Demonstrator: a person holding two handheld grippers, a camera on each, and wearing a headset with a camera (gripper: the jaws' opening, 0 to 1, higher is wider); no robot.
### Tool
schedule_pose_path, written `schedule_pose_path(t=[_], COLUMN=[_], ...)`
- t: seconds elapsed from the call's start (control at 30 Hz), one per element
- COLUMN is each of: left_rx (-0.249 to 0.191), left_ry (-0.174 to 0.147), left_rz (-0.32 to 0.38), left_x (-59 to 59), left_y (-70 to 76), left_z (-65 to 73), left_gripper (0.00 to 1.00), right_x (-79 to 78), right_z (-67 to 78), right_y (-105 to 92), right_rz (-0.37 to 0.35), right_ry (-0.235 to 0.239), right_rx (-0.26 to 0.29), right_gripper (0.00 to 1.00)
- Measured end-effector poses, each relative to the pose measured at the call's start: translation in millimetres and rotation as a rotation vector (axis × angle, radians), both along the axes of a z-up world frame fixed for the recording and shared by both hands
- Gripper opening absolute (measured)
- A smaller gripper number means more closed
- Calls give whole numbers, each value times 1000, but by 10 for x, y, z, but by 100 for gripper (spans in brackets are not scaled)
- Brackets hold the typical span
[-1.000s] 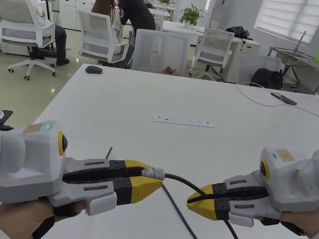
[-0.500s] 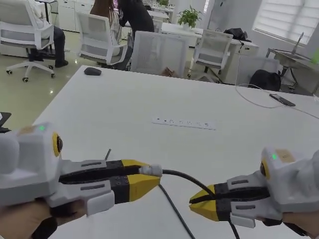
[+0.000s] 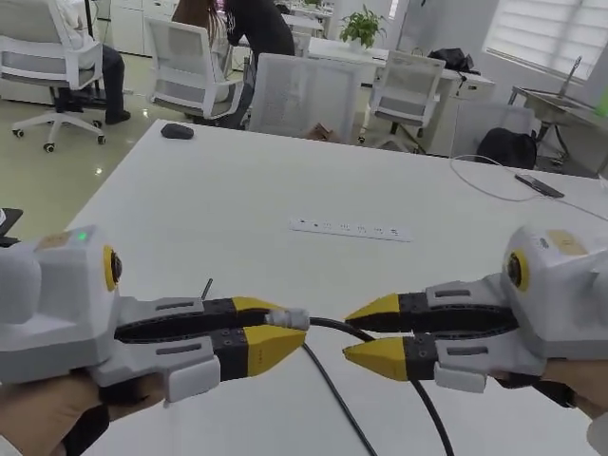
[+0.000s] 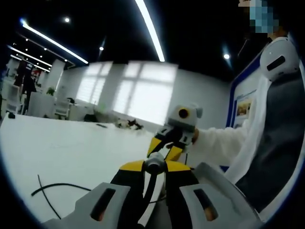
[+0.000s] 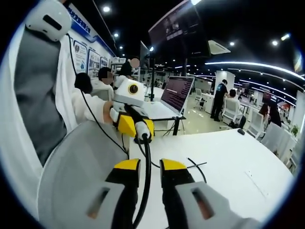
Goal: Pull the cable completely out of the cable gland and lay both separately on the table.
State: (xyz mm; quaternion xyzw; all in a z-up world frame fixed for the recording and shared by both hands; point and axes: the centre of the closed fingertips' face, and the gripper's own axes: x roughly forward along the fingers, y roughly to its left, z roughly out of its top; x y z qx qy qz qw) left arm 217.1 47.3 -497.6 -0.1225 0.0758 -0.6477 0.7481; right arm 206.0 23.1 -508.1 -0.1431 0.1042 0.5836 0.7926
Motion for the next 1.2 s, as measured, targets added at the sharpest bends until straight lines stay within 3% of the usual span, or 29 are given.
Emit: schedule_pose_path(t=[0.13, 0.33, 0.47, 0.73, 1.2], left_rx=[2, 5, 5, 12, 21], left_ry=[-1, -4, -10, -13, -17], left_rz=[-1, -2, -8, -11, -13], left_x=[-2, -2, -18, -19, -22], left_y=[-4, -2, -7, -15, -20], left_z=[-2, -5, 0, -18, -26], left_gripper=[16, 16, 16, 16, 16], right_x=[-16, -36, 11, 42, 45], right_z=[17, -110, -71, -96, -127], right_y=[115, 145, 101, 86, 67], right_rz=[31, 61, 44, 44, 39], right_ry=[-28, -50, -45, -75, -67], right_rx=[-31, -100, -72, -89, -67], right_gripper=[16, 10, 5, 4, 4])
